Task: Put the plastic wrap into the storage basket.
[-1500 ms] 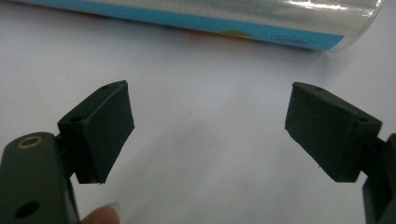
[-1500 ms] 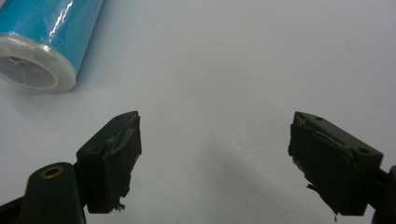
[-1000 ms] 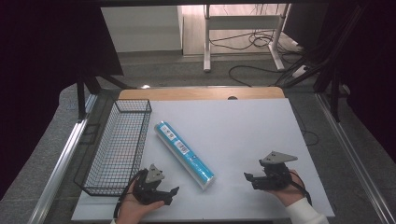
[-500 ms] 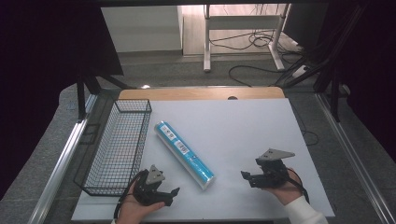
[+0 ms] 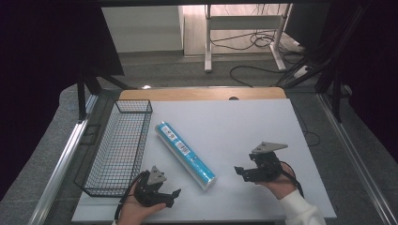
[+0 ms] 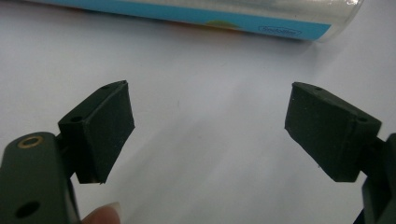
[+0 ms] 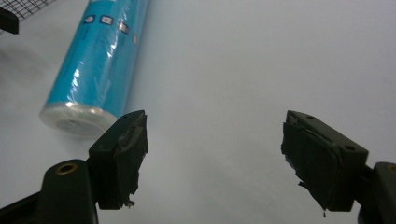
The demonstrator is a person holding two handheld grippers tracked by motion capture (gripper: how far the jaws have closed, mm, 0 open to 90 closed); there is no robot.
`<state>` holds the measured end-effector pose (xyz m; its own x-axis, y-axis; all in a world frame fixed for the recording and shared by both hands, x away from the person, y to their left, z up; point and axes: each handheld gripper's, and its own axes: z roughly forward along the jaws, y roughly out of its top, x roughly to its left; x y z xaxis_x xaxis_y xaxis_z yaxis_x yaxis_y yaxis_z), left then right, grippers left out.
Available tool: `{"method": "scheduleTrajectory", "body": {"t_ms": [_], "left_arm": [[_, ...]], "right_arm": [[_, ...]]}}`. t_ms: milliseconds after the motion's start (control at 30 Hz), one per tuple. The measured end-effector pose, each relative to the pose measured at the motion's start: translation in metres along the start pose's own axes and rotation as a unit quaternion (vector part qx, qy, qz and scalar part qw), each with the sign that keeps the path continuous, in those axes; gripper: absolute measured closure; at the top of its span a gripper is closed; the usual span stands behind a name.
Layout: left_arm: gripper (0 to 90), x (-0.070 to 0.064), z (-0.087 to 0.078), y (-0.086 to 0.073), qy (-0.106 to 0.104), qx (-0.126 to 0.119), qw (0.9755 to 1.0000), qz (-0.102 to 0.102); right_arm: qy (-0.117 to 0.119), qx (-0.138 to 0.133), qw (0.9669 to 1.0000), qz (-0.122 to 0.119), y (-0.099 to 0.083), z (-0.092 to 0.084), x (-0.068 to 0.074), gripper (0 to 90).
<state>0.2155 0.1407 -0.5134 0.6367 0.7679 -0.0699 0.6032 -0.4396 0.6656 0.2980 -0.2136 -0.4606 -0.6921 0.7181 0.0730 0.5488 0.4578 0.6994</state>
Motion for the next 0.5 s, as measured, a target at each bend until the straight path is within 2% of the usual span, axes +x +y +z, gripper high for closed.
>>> {"method": "scheduleTrajectory", "body": {"t_ms": [100,167,233,267,300,333,367,500], "left_arm": [[15.6,0.001,-0.001,-0.001,-0.002,0.001,1.0000,0.000],[15.6,0.001,-0.001,-0.001,-0.002,0.001,1.0000,0.000],[15.6,0.000,-0.001,-0.001,-0.002,0.003,1.0000,0.003],[15.6,0.000,-0.001,-0.001,-0.002,0.003,1.0000,0.003],[15.6,-0.001,0.000,-0.001,-0.001,0.004,1.0000,0.005],[15.6,-0.001,0.000,-0.001,-0.001,0.004,1.0000,0.005],[15.6,-0.001,0.000,-0.001,-0.001,0.005,1.0000,0.005],[15.6,-0.001,0.002,-0.001,-0.001,0.008,1.0000,0.006]], "right_arm": [[0.011,0.016,0.9998,-0.008,0.018,0.012,0.008,22.3],[0.013,0.021,0.9996,-0.010,0.023,0.015,0.010,22.2],[0.024,0.029,0.9992,-0.013,0.037,0.026,0.015,21.8],[0.024,0.029,0.9992,-0.013,0.037,0.026,0.015,21.8],[0.029,0.033,0.9989,-0.017,0.046,0.034,0.019,21.4],[0.029,0.033,0.9989,-0.017,0.046,0.034,0.019,21.4],[0.036,0.037,0.9984,-0.022,0.053,0.042,0.022,21.0],[0.051,0.044,0.9976,-0.020,0.061,0.055,0.026,20.8]]}}
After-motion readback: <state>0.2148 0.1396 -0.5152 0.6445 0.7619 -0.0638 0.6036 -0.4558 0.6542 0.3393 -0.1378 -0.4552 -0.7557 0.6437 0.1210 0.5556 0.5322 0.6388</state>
